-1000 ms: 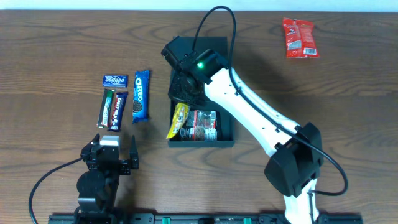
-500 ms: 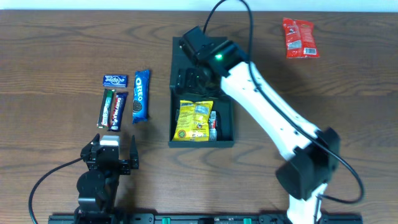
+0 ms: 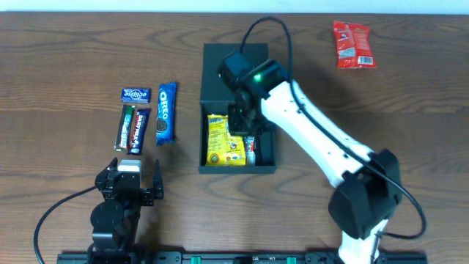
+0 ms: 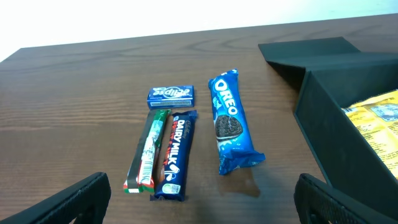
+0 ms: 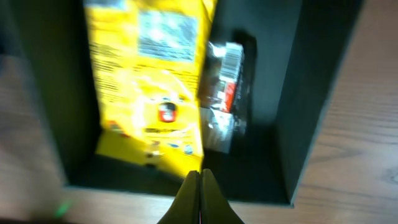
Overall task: Pack container
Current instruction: 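Release the yellow bag and push it down into the box, then move the right gripper to the red snack bag at top right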
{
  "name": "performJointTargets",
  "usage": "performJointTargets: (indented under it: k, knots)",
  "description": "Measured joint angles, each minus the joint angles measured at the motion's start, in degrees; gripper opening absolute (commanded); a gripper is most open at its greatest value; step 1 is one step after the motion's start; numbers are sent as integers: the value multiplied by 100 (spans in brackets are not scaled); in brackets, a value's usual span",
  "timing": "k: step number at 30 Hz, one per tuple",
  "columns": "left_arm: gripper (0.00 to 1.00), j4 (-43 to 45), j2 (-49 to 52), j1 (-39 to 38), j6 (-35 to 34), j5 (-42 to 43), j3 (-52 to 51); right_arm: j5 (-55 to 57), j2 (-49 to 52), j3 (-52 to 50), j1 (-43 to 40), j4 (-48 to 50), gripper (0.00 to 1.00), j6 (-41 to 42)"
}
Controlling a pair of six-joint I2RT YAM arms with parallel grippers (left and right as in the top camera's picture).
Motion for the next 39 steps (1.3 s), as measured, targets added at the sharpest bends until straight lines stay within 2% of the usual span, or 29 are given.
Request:
performJointTargets:
  k: [7,21,27,30,34,35,39]
  knots:
    - [95,0,0,0,0,-2,0,-101,144,-769,2,562,1,-197]
    - [95,0,0,0,0,-2,0,-490,496,-1115,9,1716,1,-654]
    - [96,0,0,0,0,-2,0,-496,496,-1113,22,1593,1,-737]
    - [96,0,0,0,0,-2,0,-474,496,-1040,11,1217,1,-769]
    - [96,0,0,0,0,-2,0,-295,492,-361,-46,544,1,-796]
    - [95,0,0,0,0,-2,0,-114,481,0,-83,343,5,-798]
    - [95,2,0,0,0,-2,0,758,79,992,-409,256,45,-979]
